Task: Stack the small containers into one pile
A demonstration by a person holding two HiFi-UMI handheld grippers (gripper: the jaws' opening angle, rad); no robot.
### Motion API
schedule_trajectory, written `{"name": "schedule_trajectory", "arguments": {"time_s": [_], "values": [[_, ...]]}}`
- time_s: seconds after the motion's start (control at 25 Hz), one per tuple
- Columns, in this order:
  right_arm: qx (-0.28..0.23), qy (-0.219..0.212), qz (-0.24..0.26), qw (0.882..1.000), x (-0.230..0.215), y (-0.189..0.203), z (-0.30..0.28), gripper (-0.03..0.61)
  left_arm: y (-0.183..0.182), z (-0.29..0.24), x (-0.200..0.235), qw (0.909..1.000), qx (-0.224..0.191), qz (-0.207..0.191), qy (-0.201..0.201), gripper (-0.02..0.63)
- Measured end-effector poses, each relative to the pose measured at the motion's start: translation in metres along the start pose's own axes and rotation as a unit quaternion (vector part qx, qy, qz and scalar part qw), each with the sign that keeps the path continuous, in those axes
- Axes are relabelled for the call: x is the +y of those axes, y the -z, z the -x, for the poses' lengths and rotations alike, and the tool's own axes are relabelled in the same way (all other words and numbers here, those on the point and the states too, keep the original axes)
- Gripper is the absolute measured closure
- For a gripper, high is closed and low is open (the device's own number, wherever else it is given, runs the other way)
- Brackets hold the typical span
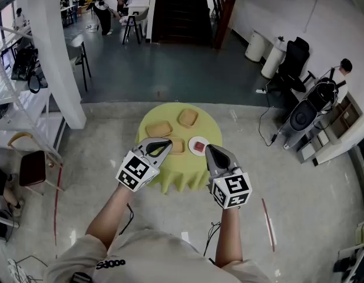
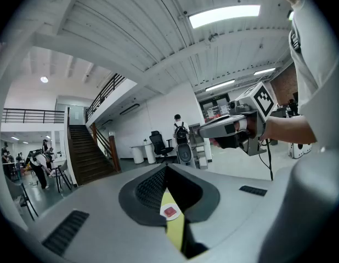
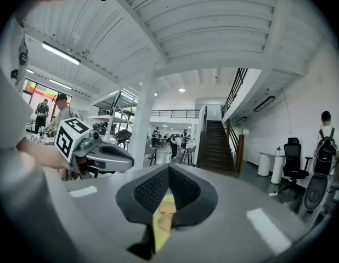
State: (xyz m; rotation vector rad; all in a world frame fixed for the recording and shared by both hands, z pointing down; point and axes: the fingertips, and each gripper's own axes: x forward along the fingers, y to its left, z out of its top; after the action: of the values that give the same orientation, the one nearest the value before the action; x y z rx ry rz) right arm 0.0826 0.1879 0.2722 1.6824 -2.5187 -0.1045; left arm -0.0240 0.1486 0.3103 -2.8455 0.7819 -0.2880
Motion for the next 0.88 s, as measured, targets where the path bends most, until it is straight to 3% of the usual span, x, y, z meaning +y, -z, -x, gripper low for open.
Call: {"name": "schedule_trajectory", "arguments": {"time_s": [0.64,0.88], "values": [[0.013,-0.025,0.015,0.999,-0.025,0.015,0.007,0.569,0.001,-0.027,-0.019,0.9998,0.010,0.010,-0.014,0.607],[0.002,-0.041,-0.023,0.999,-0.029,0.015,0.008,0.569,0.012,-0.025,-0.020,0.9992,0.020,0.019,-0.029,0.607]]}}
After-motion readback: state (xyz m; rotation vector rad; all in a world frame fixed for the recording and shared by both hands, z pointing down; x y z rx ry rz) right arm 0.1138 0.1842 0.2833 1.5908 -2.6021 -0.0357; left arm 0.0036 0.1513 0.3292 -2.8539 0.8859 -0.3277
